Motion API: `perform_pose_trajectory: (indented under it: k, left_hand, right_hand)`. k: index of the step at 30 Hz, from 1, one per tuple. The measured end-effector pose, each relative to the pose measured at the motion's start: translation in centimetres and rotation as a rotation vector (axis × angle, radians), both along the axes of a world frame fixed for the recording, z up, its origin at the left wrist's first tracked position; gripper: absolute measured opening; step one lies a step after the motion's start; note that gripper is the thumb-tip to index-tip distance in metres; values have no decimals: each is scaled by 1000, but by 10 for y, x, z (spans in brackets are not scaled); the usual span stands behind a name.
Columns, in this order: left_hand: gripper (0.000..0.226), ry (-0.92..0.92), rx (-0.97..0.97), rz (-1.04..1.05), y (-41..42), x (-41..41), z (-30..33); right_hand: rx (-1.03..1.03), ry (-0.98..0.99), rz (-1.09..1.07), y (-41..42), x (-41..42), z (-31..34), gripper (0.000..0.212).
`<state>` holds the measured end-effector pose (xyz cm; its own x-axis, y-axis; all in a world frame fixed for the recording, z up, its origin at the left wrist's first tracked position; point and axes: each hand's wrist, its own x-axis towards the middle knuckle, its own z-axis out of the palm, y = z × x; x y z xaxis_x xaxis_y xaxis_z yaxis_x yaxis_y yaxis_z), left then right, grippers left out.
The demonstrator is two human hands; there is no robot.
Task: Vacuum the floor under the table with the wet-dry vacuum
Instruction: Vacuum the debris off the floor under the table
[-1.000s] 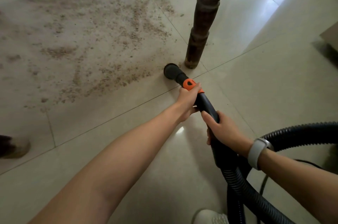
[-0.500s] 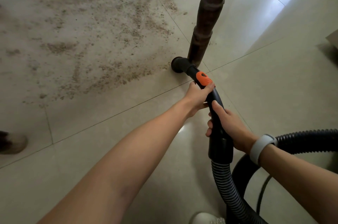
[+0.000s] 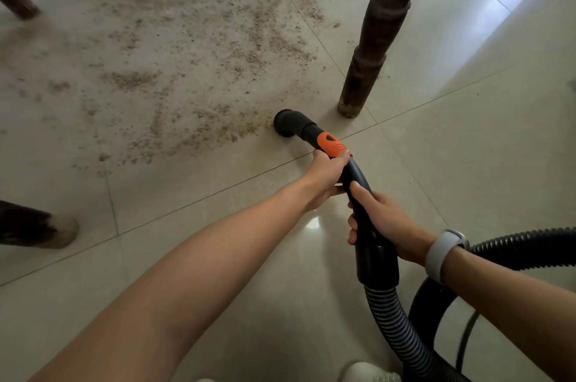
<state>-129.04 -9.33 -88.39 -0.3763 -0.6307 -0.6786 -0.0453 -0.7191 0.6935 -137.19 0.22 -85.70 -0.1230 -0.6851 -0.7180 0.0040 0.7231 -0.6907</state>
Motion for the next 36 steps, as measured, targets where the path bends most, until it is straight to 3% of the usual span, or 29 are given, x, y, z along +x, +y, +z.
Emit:
perform_pose_trajectory:
  k: [10,15,21,30,36]
  left_hand:
    - [37,39,62,162,24,63,-3]
    - [16,-56,-2,329,28,93,-6]
    - [22,-137,-22,448,24,109,-13]
    - [23,87,77,225,28,43,1]
    - [36,35,51,164,1,20,6]
  right_hand:
    - [-37,57,219,11,43,-2,30]
    - [-102,63,337,-1,70,-8,32]
    - [-135,193,437,-13,91,-6,32]
    - [-99,435,246,9,38,1,30]
    - [-92,330,164,-13,24,4,34]
